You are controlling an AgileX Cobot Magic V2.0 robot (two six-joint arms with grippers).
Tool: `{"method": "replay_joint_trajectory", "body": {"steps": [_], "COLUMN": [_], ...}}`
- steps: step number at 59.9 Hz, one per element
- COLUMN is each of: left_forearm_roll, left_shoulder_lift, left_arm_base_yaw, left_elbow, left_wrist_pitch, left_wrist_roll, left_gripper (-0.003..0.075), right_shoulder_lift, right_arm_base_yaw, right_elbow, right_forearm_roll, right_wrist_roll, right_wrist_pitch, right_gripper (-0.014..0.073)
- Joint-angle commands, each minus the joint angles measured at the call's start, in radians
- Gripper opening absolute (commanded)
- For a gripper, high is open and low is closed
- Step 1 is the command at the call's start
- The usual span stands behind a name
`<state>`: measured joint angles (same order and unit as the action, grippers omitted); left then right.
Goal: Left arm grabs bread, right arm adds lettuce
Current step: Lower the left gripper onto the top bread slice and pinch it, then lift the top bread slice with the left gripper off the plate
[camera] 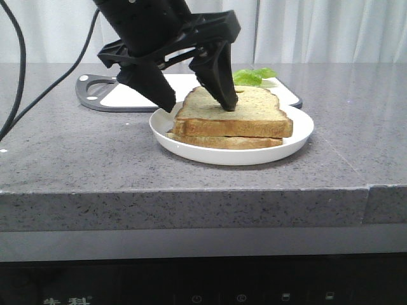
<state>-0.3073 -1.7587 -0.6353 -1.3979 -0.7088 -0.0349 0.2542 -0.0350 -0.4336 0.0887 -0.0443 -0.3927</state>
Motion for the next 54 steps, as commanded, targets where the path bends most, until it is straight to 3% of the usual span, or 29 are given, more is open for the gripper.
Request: {"method": "replay_joint_trajectory", "body": {"steps": [1, 13, 26, 54], "left_forearm_roll": [-0.007, 0.005, 0.006, -0.009], "left_shoulder_lift": [0.042, 0.042, 0.042, 0.115], "left_arm_base_yaw": [-0.007, 0.02, 0.071, 0.073], "left_elbow": [-0.03, -0.03, -0.03, -0.03], "left_wrist_pitch": [0.028, 0.003, -0.014, 0.06], "left_wrist_roll": [0.001, 0.001, 0.001, 0.001], "left_gripper": [0.041, 0.0251, -0.0018, -0.0021], "right_shoulder_lift": [0.017, 0.017, 0.017, 0.017], "right_arm_base_yaw": [-0.008, -0.008, -0.008, -0.008], "right_elbow": [-0.037, -0.037, -0.037, -0.037], "right_forearm_roll": [-0.014, -0.014, -0.014, -0.014], "right_wrist_roll": [0.008, 0.008, 0.008, 0.008], "right_wrist_pitch": [0.073, 0.073, 0.073, 0.073], "right_gripper": [0.0579, 0.0579, 0.0579, 0.0579]}}
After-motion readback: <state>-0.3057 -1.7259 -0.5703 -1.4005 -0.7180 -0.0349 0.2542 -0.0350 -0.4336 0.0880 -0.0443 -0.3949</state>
